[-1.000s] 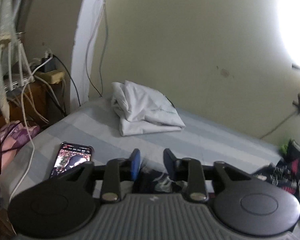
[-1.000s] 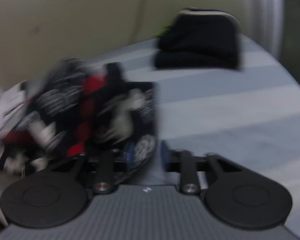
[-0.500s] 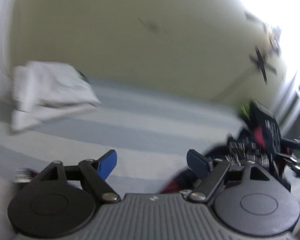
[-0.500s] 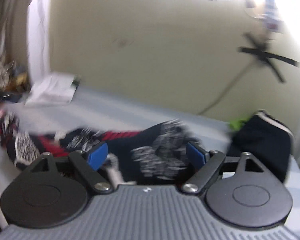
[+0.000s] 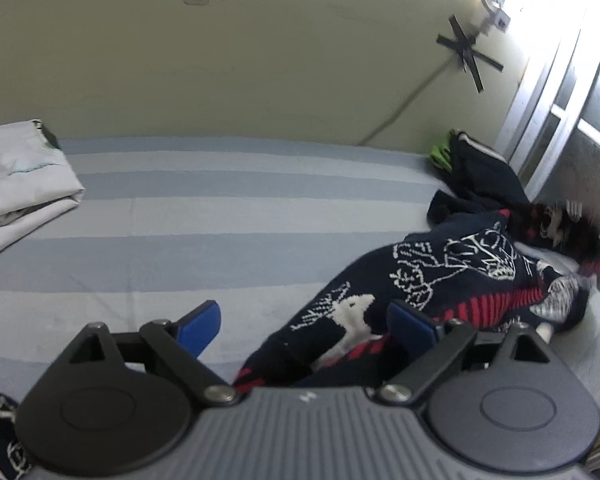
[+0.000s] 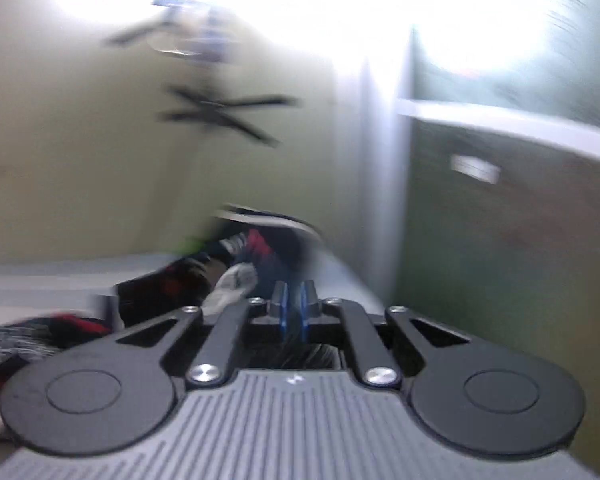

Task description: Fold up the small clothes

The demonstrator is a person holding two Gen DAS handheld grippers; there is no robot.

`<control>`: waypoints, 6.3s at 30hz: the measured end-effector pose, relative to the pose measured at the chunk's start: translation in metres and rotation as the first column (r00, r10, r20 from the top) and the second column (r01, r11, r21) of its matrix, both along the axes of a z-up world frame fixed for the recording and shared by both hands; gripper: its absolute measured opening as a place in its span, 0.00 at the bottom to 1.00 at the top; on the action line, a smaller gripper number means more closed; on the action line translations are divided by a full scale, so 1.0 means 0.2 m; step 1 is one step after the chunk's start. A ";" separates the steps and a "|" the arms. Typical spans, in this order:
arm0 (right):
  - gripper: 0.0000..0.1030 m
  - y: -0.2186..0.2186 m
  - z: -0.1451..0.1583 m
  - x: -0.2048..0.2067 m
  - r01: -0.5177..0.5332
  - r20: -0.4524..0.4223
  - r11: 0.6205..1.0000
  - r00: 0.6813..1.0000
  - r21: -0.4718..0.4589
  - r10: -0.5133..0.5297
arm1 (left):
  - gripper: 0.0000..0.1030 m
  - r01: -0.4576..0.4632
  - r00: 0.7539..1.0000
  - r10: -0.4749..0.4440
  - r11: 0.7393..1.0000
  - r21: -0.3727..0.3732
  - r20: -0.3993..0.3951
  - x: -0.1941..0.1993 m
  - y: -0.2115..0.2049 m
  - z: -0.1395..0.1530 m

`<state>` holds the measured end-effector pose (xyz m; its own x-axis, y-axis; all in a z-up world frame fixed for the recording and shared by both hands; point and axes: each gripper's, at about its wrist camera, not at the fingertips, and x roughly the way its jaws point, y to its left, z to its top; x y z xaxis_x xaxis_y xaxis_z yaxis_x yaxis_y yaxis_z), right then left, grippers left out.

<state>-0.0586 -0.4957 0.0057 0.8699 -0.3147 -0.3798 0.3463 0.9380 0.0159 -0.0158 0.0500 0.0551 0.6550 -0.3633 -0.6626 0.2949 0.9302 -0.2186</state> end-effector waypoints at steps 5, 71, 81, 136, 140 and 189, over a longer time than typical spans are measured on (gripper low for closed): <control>0.53 0.13 0.02 -0.01 -0.197 0.091 0.978 0.977 0.065 0.191 | 0.85 0.027 0.997 -0.027 1.000 -0.014 -0.066 0.07 -0.03 -0.06; 0.79 0.67 0.15 -0.10 -0.822 -0.014 0.512 0.526 0.250 0.851 | 0.65 -0.152 0.988 0.149 0.982 -0.116 -0.032 -0.55 0.48 0.36; 0.71 0.90 -0.35 -0.14 -0.834 -0.165 0.524 0.500 0.175 0.850 | 0.77 -0.201 0.958 0.172 0.973 -0.110 -0.231 -0.43 0.39 -0.09; 0.49 1.11 -0.38 0.59 -0.634 0.131 0.331 0.568 0.699 0.812 | 0.09 -0.687 0.667 0.121 0.482 0.544 0.735 0.22 -0.06 0.62; 0.50 1.13 -0.36 0.58 -0.651 0.110 0.341 0.548 0.678 0.829 | 0.33 -0.663 0.740 0.391 0.564 0.492 0.548 0.24 0.30 0.65; 0.52 1.16 -0.38 0.59 -0.668 0.099 0.335 0.523 0.665 0.846 | 0.62 -0.095 0.974 0.083 0.994 0.049 0.211 0.65 -0.15 0.56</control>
<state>0.0597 -0.2637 -0.0698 0.4643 0.7882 -0.4039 -0.4367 0.6005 0.6698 0.1134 0.0204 0.1675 0.8089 -0.2626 -0.5260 0.2441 0.9640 -0.1059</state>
